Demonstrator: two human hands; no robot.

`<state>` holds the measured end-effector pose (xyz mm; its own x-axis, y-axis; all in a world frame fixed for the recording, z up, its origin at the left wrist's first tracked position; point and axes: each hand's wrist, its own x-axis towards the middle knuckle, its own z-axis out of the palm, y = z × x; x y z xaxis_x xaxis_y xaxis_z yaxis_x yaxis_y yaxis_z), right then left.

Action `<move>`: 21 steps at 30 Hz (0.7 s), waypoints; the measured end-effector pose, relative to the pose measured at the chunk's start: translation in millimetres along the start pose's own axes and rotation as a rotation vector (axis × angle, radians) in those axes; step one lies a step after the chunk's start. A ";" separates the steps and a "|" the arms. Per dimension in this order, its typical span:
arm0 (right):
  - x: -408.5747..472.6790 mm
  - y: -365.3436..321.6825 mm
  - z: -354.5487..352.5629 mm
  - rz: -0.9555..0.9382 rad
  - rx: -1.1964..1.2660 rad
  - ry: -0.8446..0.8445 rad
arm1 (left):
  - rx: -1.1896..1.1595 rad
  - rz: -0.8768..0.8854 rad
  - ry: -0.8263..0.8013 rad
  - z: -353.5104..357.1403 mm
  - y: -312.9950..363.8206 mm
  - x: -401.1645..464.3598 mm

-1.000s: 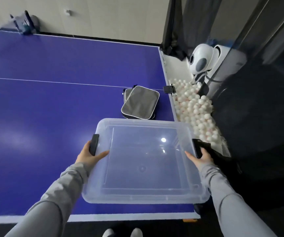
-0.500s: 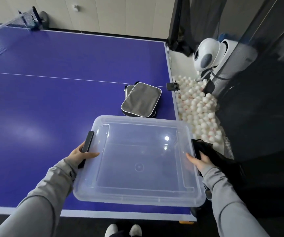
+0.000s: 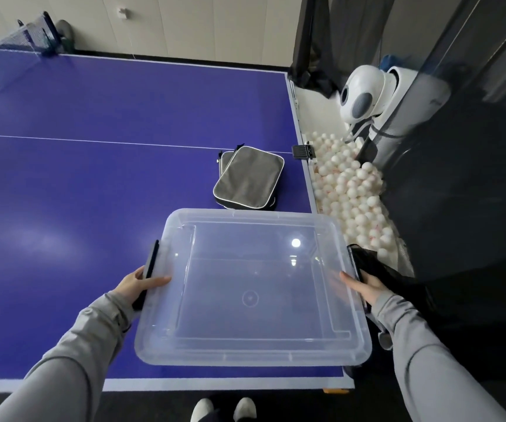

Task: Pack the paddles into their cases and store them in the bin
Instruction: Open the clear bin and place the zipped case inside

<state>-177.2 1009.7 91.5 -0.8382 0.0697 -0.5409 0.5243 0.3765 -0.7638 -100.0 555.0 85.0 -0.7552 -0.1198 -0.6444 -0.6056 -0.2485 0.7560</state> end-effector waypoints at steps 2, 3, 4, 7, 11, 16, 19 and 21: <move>-0.6 0.4 -0.9 -0.025 0.015 0.023 | 0.039 0.031 -0.003 -2.6 2.1 0.4; -1.2 0.9 -1.1 -0.037 0.030 0.034 | 0.065 0.046 0.002 -4.3 4.0 0.5; -1.7 1.7 -1.1 -0.042 0.052 0.043 | 0.100 0.060 0.008 -6.2 5.6 1.2; -6.6 2.3 0.4 -0.044 0.143 0.063 | 0.279 0.095 0.066 -9.4 7.4 2.5; -15.7 -0.9 7.4 -0.183 -0.085 0.163 | 0.378 0.188 0.136 -2.5 3.1 -2.0; -25.9 -1.7 21.3 -0.358 -0.396 0.237 | 0.780 0.385 0.202 11.5 -1.5 -17.3; -28.1 0.9 26.0 -0.298 -0.443 0.261 | 0.832 0.394 0.312 21.3 -9.4 -22.9; -28.3 1.4 27.7 -0.267 -0.474 0.272 | 0.828 0.387 0.332 27.0 -11.6 -27.1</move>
<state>-148.6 982.6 96.0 -0.9727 0.1261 -0.1950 0.2188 0.7792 -0.5874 -79.3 587.1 96.8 -0.9071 -0.3474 -0.2376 -0.4104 0.6050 0.6823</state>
